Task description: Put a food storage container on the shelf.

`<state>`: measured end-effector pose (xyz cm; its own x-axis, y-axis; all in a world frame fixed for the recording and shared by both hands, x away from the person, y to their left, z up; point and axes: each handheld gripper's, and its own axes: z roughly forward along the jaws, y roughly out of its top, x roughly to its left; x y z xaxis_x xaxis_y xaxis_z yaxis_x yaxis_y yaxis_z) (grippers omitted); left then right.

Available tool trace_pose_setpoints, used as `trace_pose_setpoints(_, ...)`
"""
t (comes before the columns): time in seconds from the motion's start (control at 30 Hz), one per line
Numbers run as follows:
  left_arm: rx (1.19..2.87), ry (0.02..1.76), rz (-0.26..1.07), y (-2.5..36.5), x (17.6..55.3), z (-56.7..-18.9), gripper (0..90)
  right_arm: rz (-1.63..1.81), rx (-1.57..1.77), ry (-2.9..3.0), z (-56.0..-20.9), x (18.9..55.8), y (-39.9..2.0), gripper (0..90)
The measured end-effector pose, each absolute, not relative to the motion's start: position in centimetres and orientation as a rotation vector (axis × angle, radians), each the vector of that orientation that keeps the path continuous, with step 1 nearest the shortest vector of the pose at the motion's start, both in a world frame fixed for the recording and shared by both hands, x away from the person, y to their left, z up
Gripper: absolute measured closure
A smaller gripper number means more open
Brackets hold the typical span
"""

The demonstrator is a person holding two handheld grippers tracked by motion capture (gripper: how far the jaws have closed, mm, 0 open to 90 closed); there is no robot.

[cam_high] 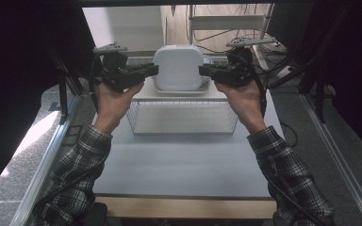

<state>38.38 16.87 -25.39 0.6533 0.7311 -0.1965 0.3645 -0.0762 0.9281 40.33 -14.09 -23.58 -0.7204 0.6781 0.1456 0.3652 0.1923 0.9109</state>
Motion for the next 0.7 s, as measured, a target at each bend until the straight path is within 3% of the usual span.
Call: trace_pose_setpoints(0.7,1.675,0.945,0.364,16.8,42.6,-25.5,75.5,1.600,1.137,2.176,-23.9,45.2,-13.9,77.4)
